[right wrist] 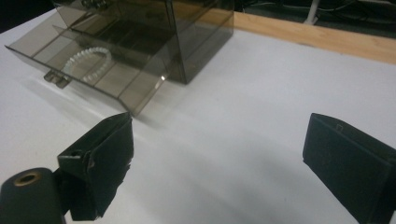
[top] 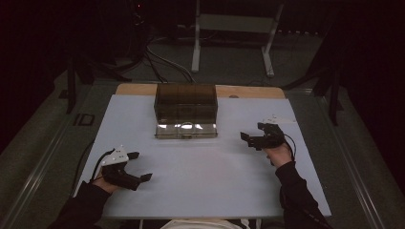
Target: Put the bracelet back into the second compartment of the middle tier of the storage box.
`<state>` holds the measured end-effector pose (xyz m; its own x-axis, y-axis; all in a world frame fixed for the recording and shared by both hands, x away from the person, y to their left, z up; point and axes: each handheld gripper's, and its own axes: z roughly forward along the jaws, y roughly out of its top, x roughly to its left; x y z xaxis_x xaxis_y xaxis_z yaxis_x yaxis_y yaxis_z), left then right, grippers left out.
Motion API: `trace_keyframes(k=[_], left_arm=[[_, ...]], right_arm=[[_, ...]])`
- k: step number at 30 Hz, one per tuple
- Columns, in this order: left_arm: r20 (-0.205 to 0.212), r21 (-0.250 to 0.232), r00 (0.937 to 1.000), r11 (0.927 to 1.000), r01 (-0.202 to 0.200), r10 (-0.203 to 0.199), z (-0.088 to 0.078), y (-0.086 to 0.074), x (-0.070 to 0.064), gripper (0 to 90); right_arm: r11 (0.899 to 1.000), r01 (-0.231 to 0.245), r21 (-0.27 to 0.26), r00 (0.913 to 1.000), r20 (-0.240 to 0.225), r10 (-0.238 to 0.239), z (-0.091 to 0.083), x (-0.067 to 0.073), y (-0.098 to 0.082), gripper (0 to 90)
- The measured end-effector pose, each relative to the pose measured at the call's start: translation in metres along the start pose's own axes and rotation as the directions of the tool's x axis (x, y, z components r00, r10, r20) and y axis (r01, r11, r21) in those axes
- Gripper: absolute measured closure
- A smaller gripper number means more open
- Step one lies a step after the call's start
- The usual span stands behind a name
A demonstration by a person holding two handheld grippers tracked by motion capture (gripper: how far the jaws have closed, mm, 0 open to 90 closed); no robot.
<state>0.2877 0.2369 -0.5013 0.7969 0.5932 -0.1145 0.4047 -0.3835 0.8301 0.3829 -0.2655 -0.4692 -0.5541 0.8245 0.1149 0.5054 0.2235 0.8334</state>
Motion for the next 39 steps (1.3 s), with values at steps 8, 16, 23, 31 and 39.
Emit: trace_keyframes(k=[8,16,23,31,39], left_arm=[[-0.002,-0.001,1.0000,1.0000,-0.001,0.001,0.000,0.000,0.000,2.0],[-0.006,0.000,1.0000,1.0000,-0.004,0.004,0.000,0.000,0.000,2.0],[-0.004,-0.001,1.0000,1.0000,-0.003,0.003,0.000,0.000,-0.001,2.0],[-0.006,-0.002,1.0000,1.0000,-0.001,0.001,0.000,0.000,-0.001,2.0],[-0.008,0.000,0.9999,1.0000,-0.006,0.006,0.000,0.000,-0.001,2.0]], right_arm=[[1.000,-0.002,0.009,0.9999,0.010,0.002,-0.008,0.000,-0.019,8.3],[1.000,-0.016,0.009,0.9994,0.032,0.015,-0.019,0.001,-0.035,8.3],[0.999,-0.034,0.013,0.9984,0.045,0.033,-0.031,-0.001,-0.048,8.3],[0.998,-0.055,0.034,0.9970,0.057,0.053,-0.042,0.000,-0.065,8.3],[0.997,-0.059,0.042,0.9958,0.072,0.056,-0.044,0.002,-0.075,8.3]])
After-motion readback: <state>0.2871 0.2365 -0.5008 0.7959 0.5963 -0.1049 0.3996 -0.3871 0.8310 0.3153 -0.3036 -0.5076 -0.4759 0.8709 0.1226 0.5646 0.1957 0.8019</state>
